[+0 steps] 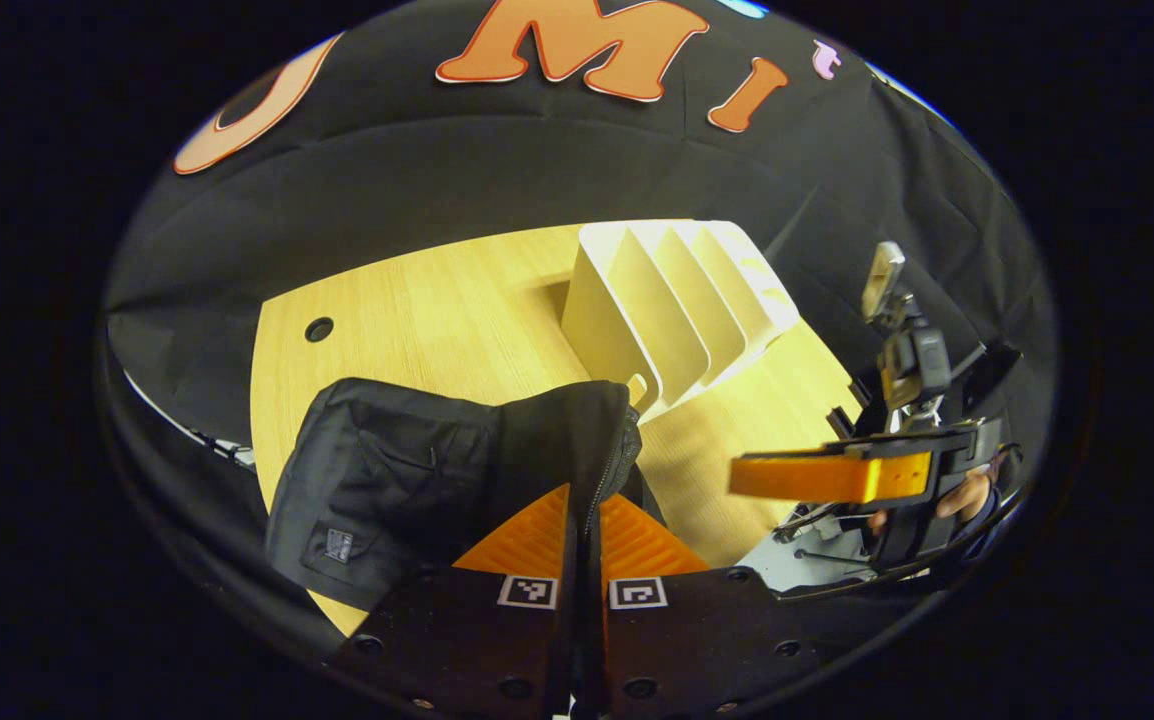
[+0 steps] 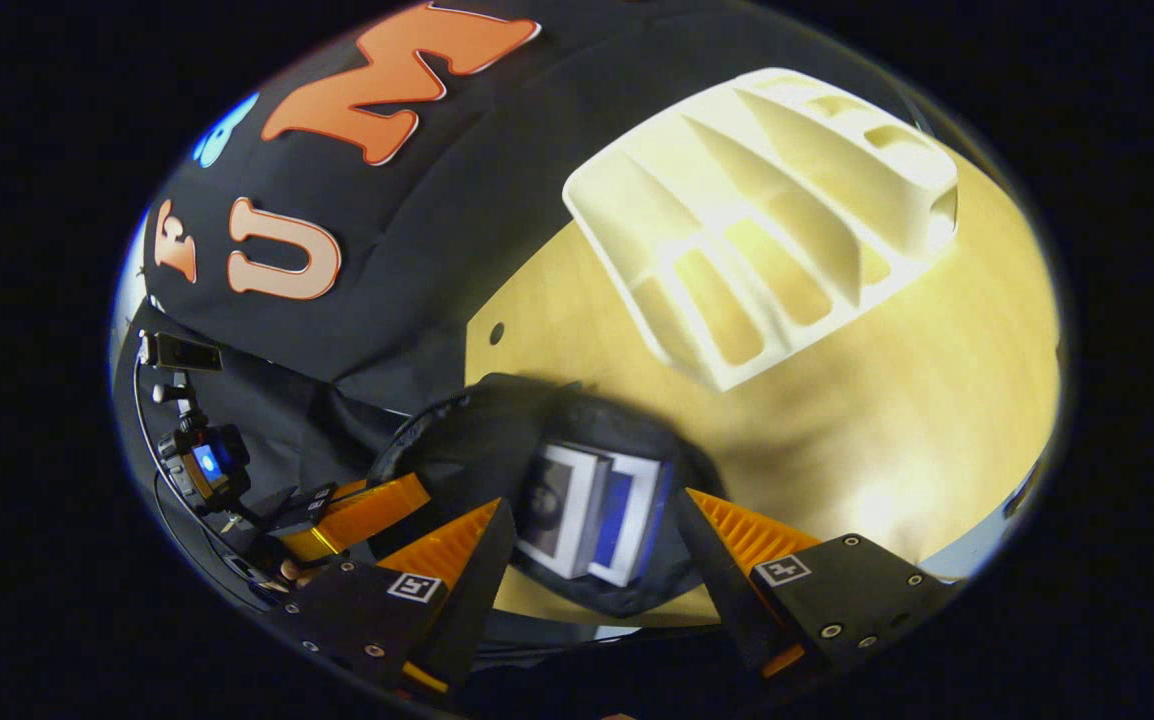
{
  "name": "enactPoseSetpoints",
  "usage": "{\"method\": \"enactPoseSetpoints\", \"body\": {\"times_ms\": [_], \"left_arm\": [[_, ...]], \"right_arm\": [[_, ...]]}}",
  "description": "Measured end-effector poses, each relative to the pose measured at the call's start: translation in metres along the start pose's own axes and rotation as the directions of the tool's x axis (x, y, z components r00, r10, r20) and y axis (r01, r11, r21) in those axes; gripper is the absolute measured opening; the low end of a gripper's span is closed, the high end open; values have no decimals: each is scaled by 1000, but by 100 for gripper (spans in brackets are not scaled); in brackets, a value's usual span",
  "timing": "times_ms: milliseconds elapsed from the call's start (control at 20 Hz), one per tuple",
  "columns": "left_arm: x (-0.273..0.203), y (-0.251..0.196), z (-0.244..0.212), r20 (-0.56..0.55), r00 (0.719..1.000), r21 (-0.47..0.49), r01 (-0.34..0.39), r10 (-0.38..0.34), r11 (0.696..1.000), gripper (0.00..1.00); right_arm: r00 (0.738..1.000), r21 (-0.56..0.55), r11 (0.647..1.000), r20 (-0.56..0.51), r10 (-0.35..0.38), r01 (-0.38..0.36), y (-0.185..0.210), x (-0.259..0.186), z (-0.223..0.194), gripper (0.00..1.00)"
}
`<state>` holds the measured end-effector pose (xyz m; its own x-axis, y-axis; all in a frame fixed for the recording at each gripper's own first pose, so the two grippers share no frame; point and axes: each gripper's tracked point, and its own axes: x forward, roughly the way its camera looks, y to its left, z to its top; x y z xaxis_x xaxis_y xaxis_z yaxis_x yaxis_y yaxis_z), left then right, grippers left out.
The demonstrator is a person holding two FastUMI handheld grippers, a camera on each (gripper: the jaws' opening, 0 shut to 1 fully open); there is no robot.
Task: Open the schoolbag, grab two books from the bookshelf and put them into the schoolbag.
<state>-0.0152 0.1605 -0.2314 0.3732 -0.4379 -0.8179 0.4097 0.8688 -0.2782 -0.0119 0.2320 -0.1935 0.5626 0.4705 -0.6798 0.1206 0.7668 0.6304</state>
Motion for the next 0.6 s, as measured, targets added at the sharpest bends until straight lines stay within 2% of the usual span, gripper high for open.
{"method": "enactPoseSetpoints", "body": {"times_ms": [100, 200, 250, 300, 350, 450, 550, 600], "left_arm": [[6, -15, -4, -3, 999, -25, -40, 40, 999, 11], [6, -33, -8, 7, 998, -43, -70, 70, 997, 21], [7, -43, -7, 20, 997, -53, -78, 79, 996, 35], [9, -53, -4, 40, 995, -56, -85, 87, 995, 41], [11, -61, -1, 65, 992, -50, -101, 104, 994, 60], [9, -80, 4, 116, 984, -56, -131, 137, 990, 78], [4, -96, 18, 192, 965, -84, -163, 177, 983, 80], [-1, -101, 31, 247, 946, -98, -190, 209, 977, 80]], "right_arm": [[999, -55, 998, 46, -18, 21, -17, -24, 25, 98], [995, -112, 993, 93, -21, 31, -30, -46, 49, 97], [992, -142, 989, 125, -16, 34, -35, -56, 63, 98], [987, -168, 985, 162, -13, 41, -38, -65, 79, 98], [980, -194, 980, 200, -2, 41, -39, -75, 93, 97], [962, -250, 966, 274, 15, 56, -39, -103, 121, 97], [941, -315, 946, 335, 38, 74, -37, -124, 140, 97], [933, -346, 936, 356, 60, 71, -35, -131, 146, 97]]}}
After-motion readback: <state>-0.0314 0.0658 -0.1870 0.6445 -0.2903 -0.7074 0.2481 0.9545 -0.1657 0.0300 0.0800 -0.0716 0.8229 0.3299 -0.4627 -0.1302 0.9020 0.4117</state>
